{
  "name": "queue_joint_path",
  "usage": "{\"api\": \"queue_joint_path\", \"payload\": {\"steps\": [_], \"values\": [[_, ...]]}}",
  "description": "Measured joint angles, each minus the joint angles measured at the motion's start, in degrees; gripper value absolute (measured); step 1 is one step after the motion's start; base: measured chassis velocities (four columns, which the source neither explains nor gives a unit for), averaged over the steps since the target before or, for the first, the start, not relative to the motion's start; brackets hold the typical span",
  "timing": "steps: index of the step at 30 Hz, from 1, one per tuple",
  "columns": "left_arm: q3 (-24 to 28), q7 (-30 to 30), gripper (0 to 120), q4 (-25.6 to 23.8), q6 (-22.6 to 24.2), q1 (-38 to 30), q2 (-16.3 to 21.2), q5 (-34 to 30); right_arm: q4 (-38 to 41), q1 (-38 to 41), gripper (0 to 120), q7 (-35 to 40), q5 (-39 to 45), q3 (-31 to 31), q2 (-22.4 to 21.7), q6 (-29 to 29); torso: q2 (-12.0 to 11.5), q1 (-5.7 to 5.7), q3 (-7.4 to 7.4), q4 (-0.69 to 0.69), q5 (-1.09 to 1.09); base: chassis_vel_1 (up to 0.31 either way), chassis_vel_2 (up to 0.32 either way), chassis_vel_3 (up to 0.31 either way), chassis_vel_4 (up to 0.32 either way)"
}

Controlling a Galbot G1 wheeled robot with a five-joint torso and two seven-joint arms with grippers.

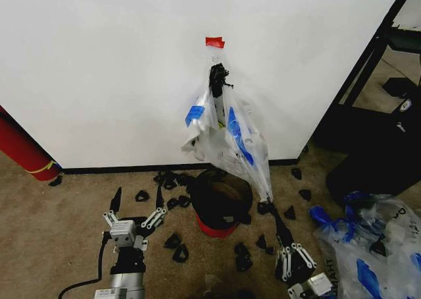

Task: Pick up the garbage bag from the wall and place it over the trash bin.

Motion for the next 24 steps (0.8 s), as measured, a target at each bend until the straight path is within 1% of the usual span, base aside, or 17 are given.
{"api": "queue_joint_path", "payload": {"steps": [4, 6, 9, 11, 16, 18, 20, 21, 22, 23, 24], "values": [[-0.1, -0.1, 100, -0.2, -0.1, 0.1, -0.2, 0.4, -2.0, 0.2, 0, 1.3, -1.3, 2.1, -0.3, -0.1, 0.0, 0.00, 0.00, -0.02, 0.00, 0.000, 0.000, 0.000, 0.000], [-0.1, -0.1, 100, -0.2, 0.0, 0.0, 0.0, 0.4, -2.5, 0.3, 0, 4.2, -4.3, 3.5, -1.0, -0.2, 0.0, 0.00, 0.00, -0.01, 0.00, 0.000, 0.000, 0.000, 0.000], [-0.1, -0.1, 100, 0.1, 0.1, -0.1, 0.0, 0.4, -2.6, 0.6, 0, 5.9, -6.2, 5.0, -1.6, -0.3, 0.0, 0.00, 0.00, -0.01, 0.00, 0.000, 0.000, 0.000, 0.000], [-0.1, -0.1, 100, 0.3, 0.1, -0.2, 0.0, 0.4, -2.4, 0.6, 0, 6.3, -6.3, 5.4, -2.1, -0.4, 0.0, 0.00, 0.01, -0.01, 0.00, 0.000, 0.000, 0.000, 0.000], [0.5, -0.1, 100, 0.6, 0.3, -0.3, 0.2, 0.3, -1.7, 1.1, 0, 6.3, -5.3, 3.5, -2.9, -0.8, 0.0, 0.00, 0.01, -0.02, 0.00, 0.000, 0.000, 0.000, 0.000], [1.0, -0.1, 100, 0.4, 1.2, -0.6, 0.8, -0.4, -0.8, 3.1, 0, 6.9, -4.6, 2.3, -2.8, -3.4, 0.0, 0.00, 0.00, -0.02, 0.00, 0.000, 0.000, 0.000, 0.000], [1.5, 0.0, 100, -0.7, 2.7, -0.8, 1.4, -2.5, 0.0, 5.0, 0, 7.8, -4.1, 1.6, -2.7, -6.0, 0.0, 0.00, 0.01, -0.02, -0.01, 0.000, 0.000, 0.000, 0.000], [2.2, 0.1, 100, -2.8, 5.9, -1.3, 2.7, -6.4, 1.3, 7.8, 0, 9.0, -3.5, 0.8, -2.8, -10.0, 0.0, 0.00, 0.01, 0.00, 0.01, 0.000, 0.000, 0.000, 0.000], [2.3, 0.2, 100, -3.5, 7.2, -1.8, 3.5, -7.9, 1.8, 9.4, 0, 9.9, -3.2, 0.5, -3.0, -12.1, 0.0, 0.00, 0.01, -0.02, 0.00, 0.000, 0.000, 0.000, 0.000], [2.3, 0.2, 100, -3.5, 7.2, -1.8, 3.5, -7.9, 1.8, 9.4, 0, 9.9, -3.2, 0.5, -3.0, -12.1, 0.0, 0.00, 0.01, -0.02, 0.00, 0.000, 0.000, 0.000, 0.000], [2.3, 0.2, 100, -4.1, 8.2, -2.5, 4.3, -9.0, 2.4, 11.4, 0, 10.8, -2.6, 0.1, -3.4, -14.5, 0.0, 0.00, 0.01, -0.02, 0.00, 0.000, 0.000, 0.000, 0.000]]}}
